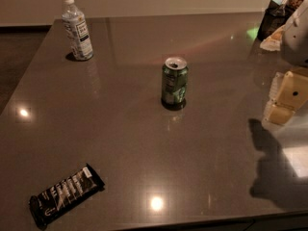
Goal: Move rxbar chocolate near green can
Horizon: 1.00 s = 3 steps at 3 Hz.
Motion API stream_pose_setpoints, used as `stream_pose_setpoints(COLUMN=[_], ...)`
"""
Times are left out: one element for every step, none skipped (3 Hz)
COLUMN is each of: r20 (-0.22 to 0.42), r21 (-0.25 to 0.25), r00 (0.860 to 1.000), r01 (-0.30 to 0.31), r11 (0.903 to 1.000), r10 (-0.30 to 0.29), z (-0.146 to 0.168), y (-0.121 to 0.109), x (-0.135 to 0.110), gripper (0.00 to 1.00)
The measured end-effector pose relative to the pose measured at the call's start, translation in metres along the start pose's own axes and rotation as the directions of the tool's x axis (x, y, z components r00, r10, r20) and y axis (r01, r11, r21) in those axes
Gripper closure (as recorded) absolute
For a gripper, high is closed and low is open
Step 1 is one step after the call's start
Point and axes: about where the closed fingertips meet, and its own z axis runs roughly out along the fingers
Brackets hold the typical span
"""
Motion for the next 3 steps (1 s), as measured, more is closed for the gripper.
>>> stream_pose_setpoints(r20=[0.0, 0.004, 0.053], r21=[0.0, -0.014, -0.04], r00=[1.0, 1.0, 0.996], r01=[0.0, 0.016, 0.071], r11=[1.0, 0.9998, 0.9967], r10=[0.0, -0.016, -0.069], z=[0.0, -0.001, -0.002], y=[0.0, -0.003, -0.008], x=[0.0, -0.007, -0.035], gripper=[0.0, 0.0, 0.0])
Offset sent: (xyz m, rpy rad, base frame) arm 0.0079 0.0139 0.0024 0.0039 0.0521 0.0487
